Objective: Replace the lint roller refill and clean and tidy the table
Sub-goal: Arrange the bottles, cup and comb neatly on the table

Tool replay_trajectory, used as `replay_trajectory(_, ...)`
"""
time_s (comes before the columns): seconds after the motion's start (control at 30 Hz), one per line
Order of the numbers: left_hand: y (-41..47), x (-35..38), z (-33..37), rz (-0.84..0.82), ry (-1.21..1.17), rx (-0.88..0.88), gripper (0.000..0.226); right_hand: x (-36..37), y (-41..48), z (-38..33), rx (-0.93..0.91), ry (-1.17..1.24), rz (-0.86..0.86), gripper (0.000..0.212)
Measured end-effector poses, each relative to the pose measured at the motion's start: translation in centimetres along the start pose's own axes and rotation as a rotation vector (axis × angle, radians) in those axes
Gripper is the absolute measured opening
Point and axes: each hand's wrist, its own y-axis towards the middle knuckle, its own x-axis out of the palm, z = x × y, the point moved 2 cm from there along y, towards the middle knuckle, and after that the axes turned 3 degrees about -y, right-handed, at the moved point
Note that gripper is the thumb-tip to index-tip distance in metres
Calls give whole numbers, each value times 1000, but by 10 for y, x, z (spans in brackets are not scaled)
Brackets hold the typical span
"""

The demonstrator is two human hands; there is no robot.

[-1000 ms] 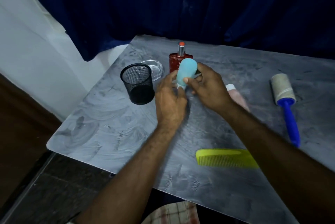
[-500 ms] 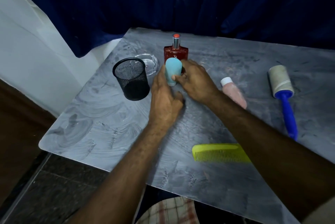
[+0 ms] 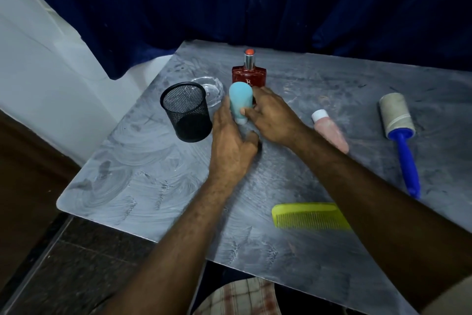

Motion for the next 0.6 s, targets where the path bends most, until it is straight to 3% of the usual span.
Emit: replay_trajectory(0.6,6,4,-2,15,4,-25,93,2,0,0,29,-10,41,43)
